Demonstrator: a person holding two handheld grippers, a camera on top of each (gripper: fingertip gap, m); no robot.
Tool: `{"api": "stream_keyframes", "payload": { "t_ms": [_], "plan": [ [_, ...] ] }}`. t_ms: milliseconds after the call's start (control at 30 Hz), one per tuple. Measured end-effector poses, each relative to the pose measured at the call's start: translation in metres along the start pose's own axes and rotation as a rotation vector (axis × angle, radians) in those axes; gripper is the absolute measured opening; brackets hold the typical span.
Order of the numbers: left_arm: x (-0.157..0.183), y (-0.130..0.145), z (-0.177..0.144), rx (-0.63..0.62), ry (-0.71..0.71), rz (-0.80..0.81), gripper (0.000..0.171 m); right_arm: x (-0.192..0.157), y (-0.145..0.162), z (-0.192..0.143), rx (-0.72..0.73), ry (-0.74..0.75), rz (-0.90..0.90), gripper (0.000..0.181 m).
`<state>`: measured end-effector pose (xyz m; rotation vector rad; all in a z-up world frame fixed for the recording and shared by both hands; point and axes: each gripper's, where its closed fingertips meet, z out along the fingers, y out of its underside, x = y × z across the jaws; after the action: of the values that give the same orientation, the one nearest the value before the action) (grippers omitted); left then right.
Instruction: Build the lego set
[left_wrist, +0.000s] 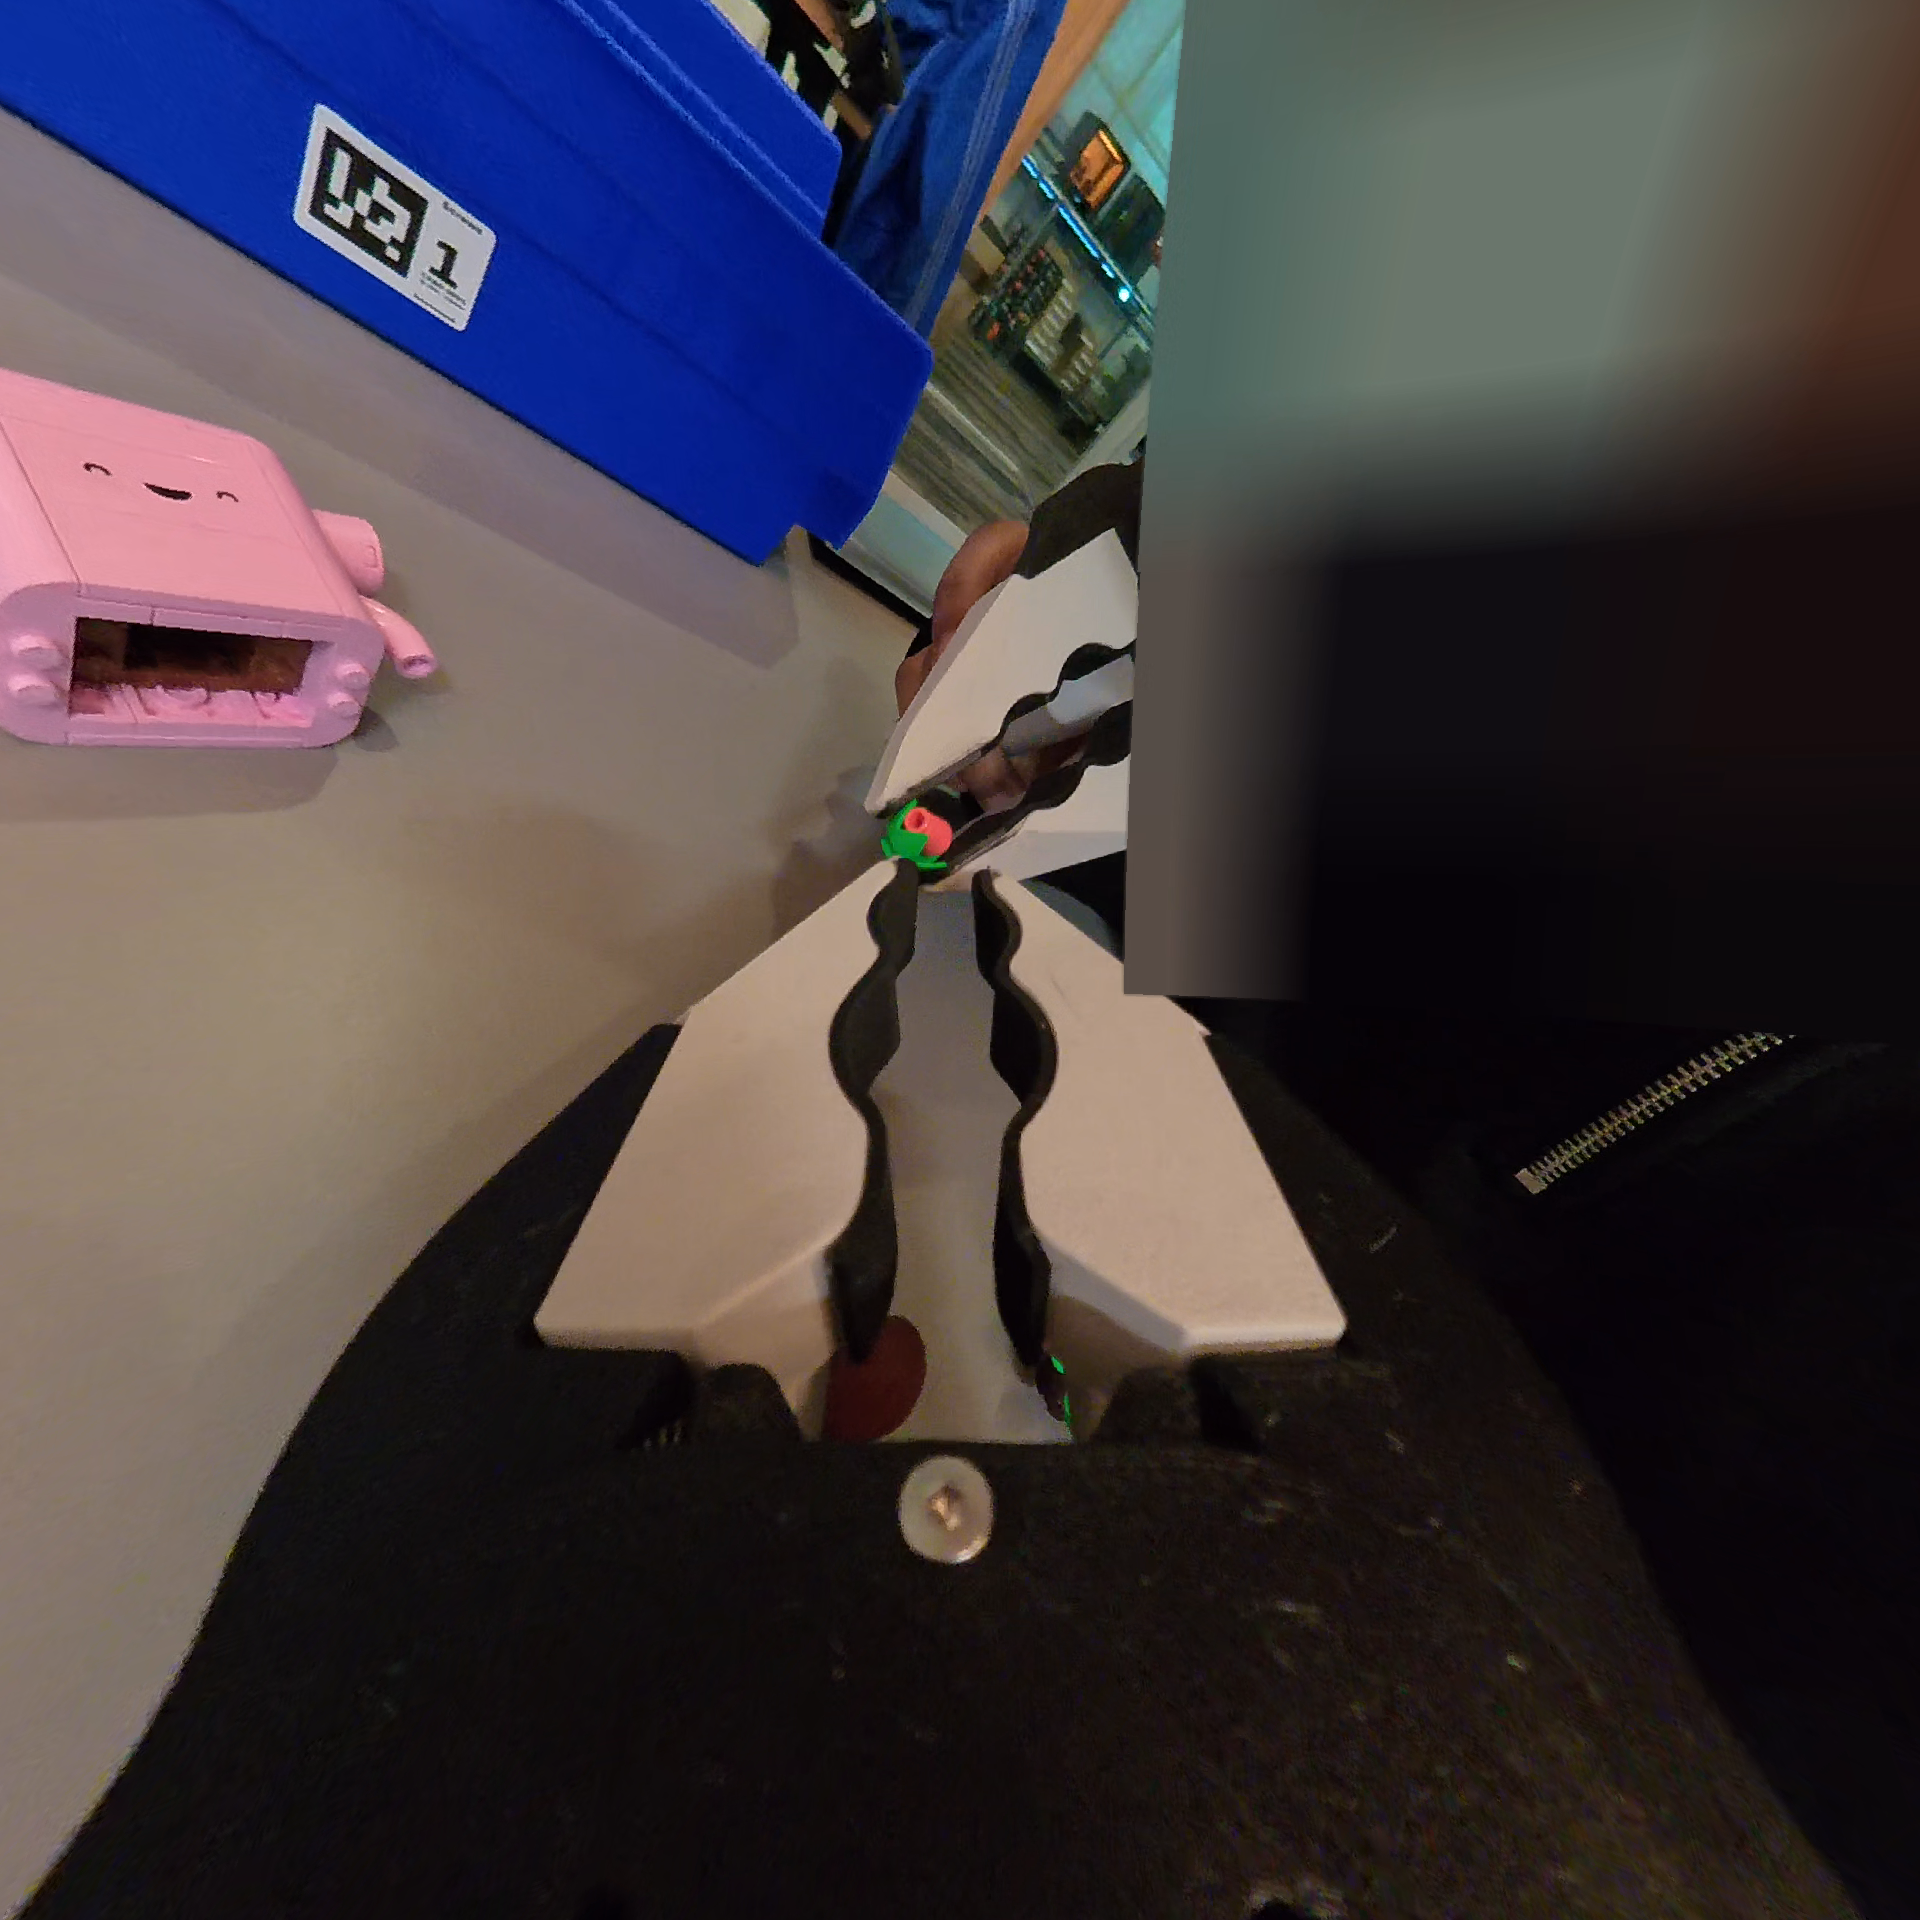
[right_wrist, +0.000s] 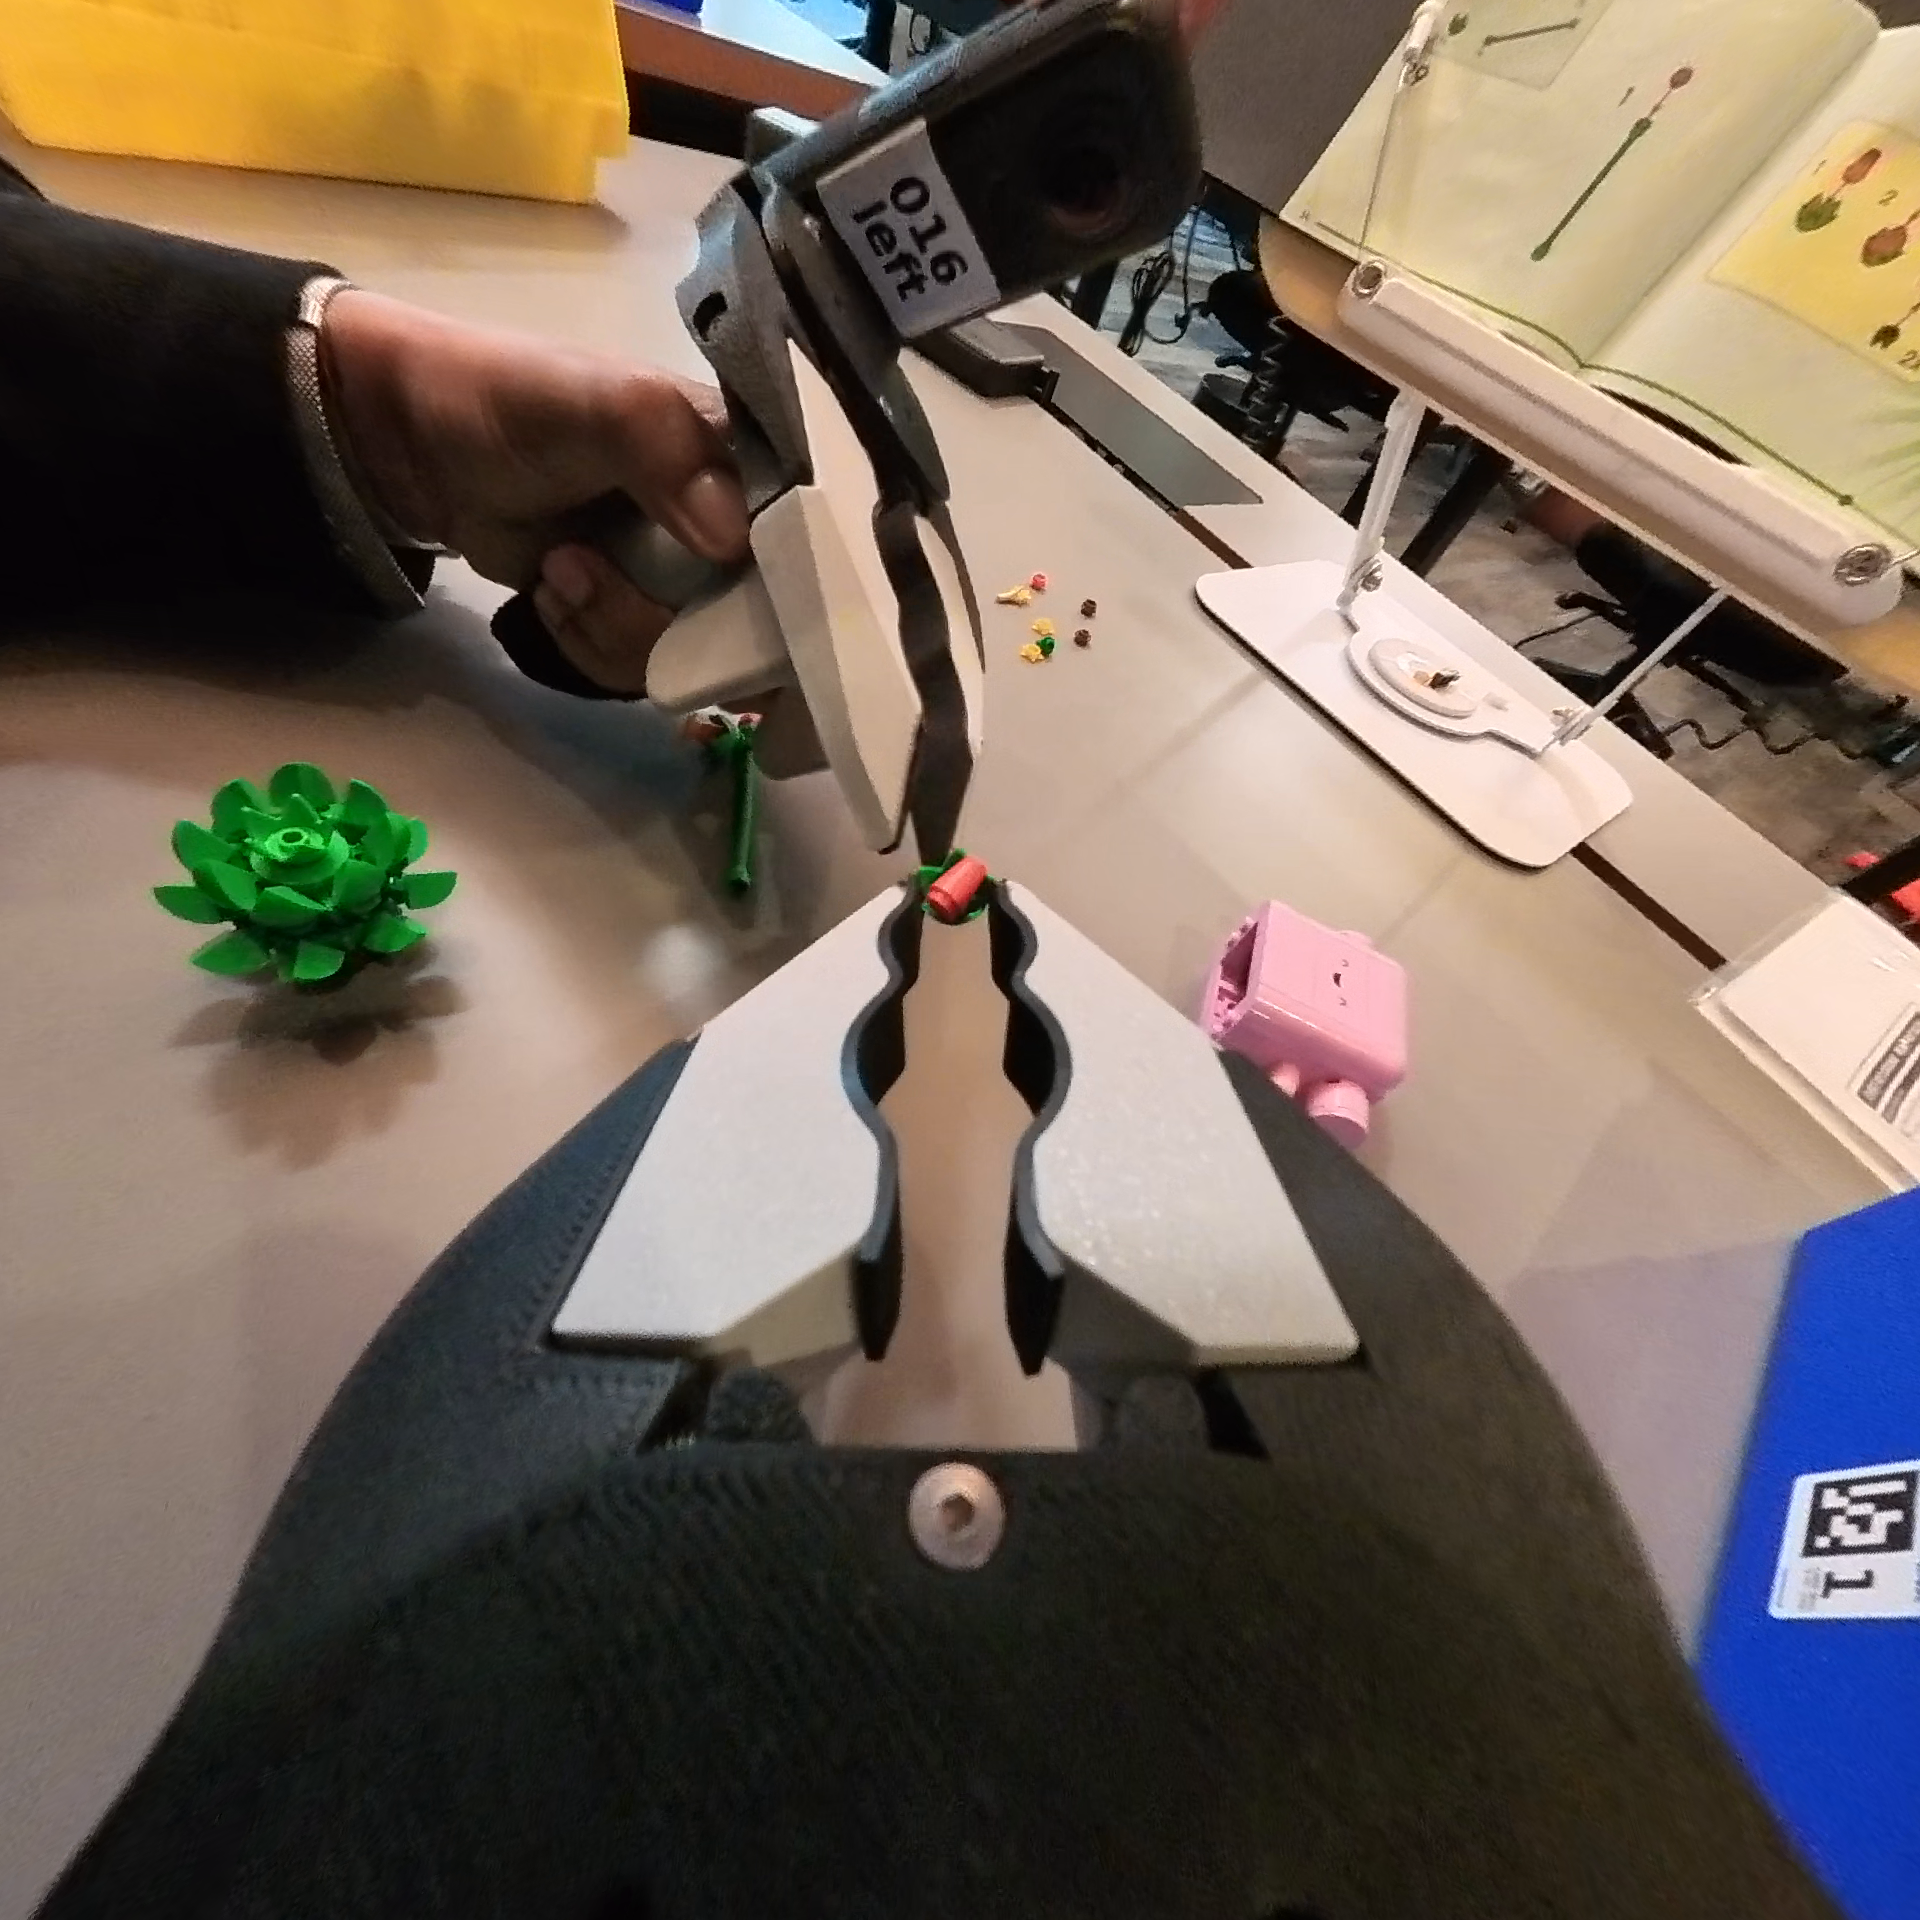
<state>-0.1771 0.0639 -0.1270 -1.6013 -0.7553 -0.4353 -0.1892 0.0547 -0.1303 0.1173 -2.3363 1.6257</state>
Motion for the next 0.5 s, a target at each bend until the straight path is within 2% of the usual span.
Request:
{"api": "stream_keyframes", "payload": {
  "t_ms": [200, 400, 500],
  "plan": [
    [-0.012, 0.002, -0.001, -0.004, -0.052, -0.028, 0.018, -0.003, 0.015, 0.008, -0.073, -0.028, 0.035, 0.012],
    [-0.037, 0.0, -0.012, 0.002, -0.218, -0.013, 0.021, -0.02, 0.066, 0.013, -0.368, -0.198, 0.265, 0.012],
    [-0.044, -0.002, -0.018, 0.007, -0.289, 0.022, 0.021, -0.023, 0.064, 0.009, -0.359, -0.229, 0.313, 0.012]
  ]
}}
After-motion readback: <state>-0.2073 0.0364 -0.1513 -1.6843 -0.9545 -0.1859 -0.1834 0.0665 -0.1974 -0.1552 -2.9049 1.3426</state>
